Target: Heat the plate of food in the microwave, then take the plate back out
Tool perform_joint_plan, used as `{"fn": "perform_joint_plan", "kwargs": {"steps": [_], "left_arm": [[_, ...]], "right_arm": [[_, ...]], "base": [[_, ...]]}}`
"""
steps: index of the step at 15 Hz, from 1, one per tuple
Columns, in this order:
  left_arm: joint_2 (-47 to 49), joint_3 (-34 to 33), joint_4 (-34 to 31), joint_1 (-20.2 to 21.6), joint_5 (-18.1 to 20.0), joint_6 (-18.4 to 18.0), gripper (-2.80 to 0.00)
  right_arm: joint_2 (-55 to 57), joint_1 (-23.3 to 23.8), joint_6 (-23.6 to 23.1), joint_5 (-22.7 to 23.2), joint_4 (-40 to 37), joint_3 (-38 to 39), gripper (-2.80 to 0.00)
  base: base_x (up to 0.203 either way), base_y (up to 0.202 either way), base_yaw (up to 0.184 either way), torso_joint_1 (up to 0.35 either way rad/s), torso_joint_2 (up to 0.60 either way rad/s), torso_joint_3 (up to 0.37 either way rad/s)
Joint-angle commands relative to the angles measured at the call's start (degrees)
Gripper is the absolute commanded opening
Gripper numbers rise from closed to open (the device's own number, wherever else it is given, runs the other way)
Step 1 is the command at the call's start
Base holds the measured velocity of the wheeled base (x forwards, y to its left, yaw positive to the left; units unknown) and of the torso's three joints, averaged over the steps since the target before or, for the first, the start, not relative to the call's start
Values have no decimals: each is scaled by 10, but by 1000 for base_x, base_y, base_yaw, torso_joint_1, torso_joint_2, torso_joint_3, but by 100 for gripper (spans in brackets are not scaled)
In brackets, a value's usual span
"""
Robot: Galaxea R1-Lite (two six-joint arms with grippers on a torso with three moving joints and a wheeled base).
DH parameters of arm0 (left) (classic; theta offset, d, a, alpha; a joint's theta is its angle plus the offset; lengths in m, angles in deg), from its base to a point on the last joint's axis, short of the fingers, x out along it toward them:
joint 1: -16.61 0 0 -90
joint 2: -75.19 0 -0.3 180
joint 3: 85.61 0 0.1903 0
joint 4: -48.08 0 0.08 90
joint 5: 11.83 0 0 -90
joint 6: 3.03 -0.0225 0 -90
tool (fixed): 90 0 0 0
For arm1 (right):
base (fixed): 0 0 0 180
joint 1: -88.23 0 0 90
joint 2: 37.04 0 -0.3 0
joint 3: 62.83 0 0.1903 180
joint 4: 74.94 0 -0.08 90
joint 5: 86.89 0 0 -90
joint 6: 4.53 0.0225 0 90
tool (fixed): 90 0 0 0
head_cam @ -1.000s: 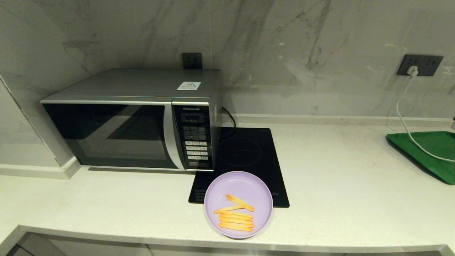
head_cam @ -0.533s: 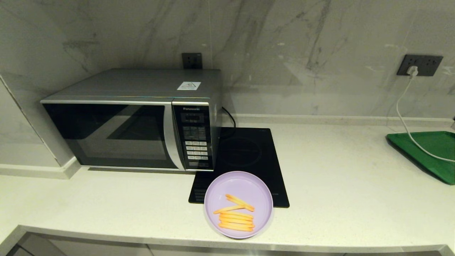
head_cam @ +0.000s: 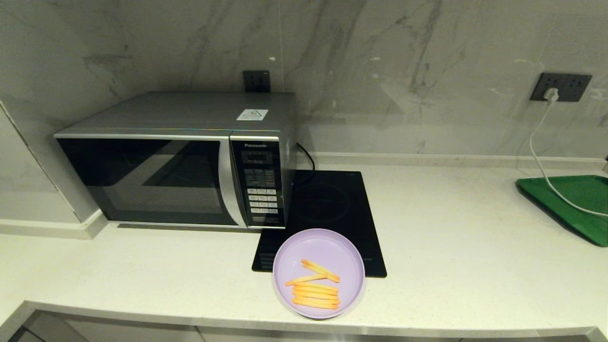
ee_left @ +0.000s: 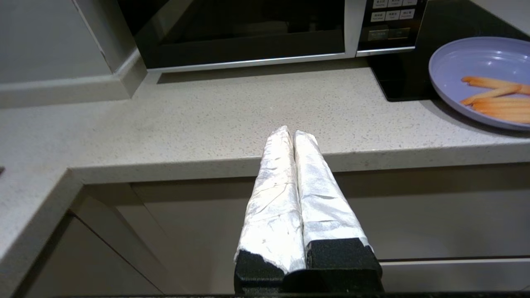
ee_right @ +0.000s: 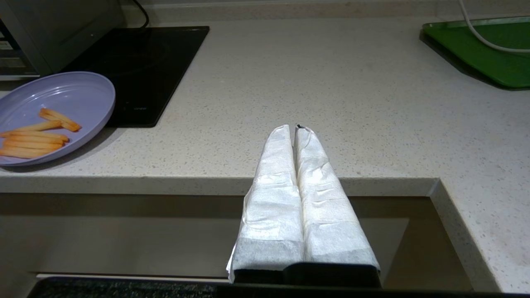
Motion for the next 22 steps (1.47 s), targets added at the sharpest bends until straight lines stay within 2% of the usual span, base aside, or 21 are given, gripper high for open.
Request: {"fn": "perform_joint_plan", "kwargs": {"steps": [1, 6, 18, 22], "left_arm": [[1, -3, 1, 0, -2, 37, -280], [1, -4, 2, 0, -3, 51, -280], [1, -4, 2, 0, -4, 51, -280], [1, -4, 2, 0, -4, 51, -280]], "right_arm": [[0, 0, 0, 0, 0, -1, -280], [0, 0, 0, 0, 1, 0, -280], [0, 0, -3, 1, -1, -1, -280], [1, 0, -6, 1, -32, -10, -280]], "base": [[0, 0, 0, 0, 0, 0], [0, 0, 0, 0, 0, 0], [0, 0, 0, 0, 0, 0], [0, 0, 0, 0, 0, 0]]}}
